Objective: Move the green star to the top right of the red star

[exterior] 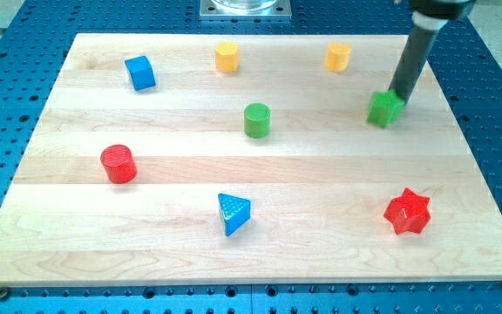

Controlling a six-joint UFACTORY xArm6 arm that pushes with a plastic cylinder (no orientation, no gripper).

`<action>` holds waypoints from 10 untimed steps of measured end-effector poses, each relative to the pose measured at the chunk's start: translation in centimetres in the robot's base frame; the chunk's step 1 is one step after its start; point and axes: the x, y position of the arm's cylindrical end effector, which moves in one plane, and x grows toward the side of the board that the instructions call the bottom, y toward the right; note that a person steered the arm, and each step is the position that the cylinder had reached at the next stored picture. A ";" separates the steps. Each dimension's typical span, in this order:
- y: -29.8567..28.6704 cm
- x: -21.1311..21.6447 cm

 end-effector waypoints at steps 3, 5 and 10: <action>-7.2 -0.4; -6.5 5.9; -12.8 2.5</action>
